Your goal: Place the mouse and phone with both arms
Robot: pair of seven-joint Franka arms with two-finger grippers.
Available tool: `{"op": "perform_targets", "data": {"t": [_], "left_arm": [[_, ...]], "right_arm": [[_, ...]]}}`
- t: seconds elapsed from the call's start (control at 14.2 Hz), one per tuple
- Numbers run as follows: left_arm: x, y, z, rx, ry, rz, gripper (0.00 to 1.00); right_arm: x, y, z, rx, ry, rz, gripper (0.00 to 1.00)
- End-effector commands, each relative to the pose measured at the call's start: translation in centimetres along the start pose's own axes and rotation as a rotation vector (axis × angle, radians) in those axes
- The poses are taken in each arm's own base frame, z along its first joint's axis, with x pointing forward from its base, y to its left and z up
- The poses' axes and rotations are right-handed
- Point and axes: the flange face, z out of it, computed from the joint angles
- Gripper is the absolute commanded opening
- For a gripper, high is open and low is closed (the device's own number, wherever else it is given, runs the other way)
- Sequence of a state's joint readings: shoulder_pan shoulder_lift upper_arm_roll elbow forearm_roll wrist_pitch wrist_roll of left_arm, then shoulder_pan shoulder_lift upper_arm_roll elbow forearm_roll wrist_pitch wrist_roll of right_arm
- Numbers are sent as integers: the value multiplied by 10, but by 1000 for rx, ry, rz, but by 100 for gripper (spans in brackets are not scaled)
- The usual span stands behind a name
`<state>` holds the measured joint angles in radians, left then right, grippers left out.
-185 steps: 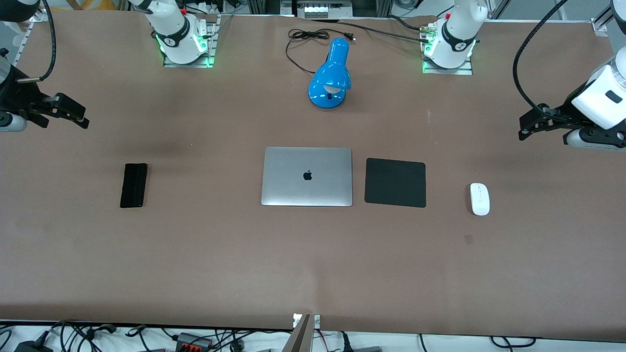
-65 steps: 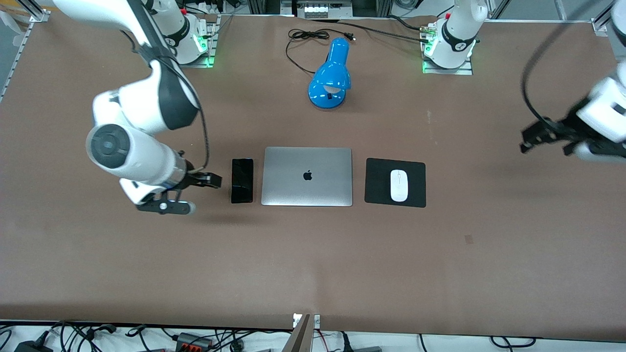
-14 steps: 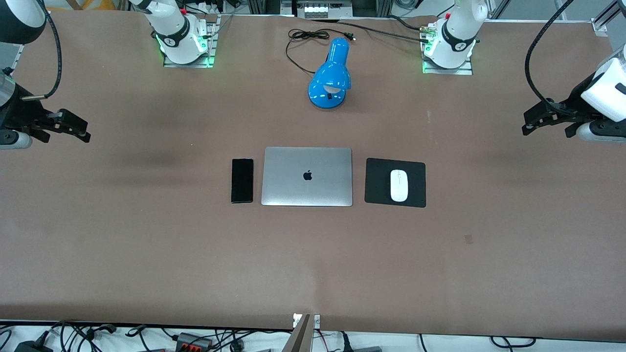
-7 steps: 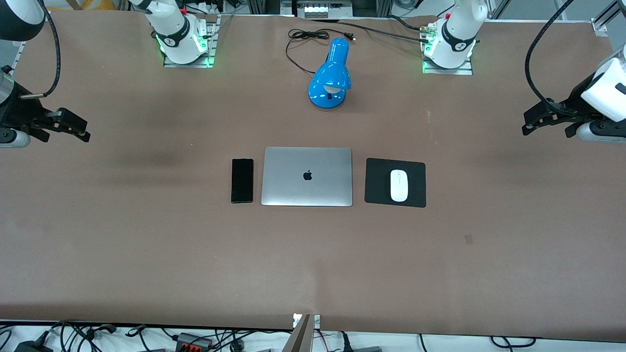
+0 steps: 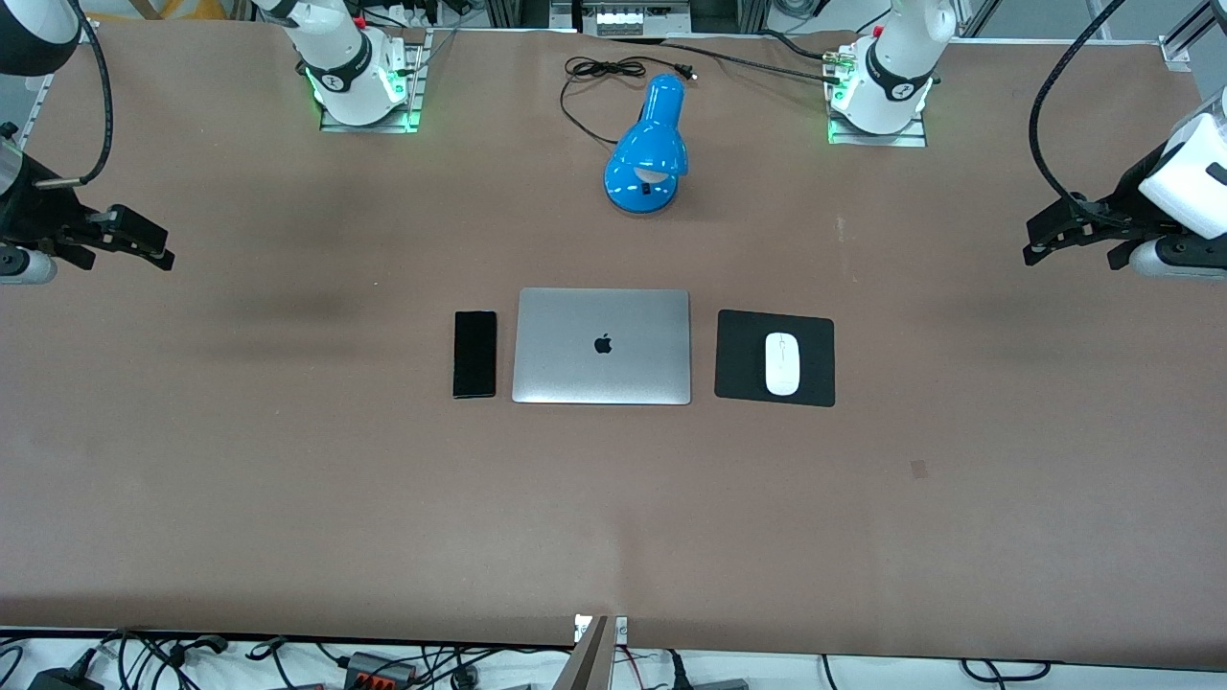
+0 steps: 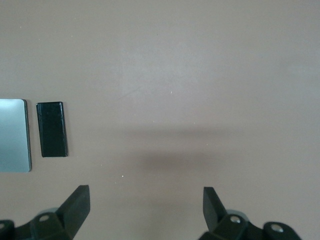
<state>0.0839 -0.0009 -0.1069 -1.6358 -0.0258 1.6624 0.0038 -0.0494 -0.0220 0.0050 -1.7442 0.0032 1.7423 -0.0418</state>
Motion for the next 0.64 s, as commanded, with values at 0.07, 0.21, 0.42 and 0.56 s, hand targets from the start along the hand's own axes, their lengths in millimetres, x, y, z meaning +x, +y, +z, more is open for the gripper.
{"op": "perform_targets", "data": {"t": [0.07, 0.21, 0.42, 0.56], "left_arm": [[4, -1, -5, -10, -7, -1, 100], [4, -1, -5, -10, -7, -1, 100], [4, -1, -5, -10, -7, -1, 100], [4, -1, -5, -10, -7, -1, 100]], "right_arm": [[-21, -5, -8, 7, -9, -8, 100], [-23, -5, -11, 6, -23, -11, 100], [-24, -6, -10, 6, -27, -11, 100], [-23, -6, -11, 6, -26, -11, 100]]}}
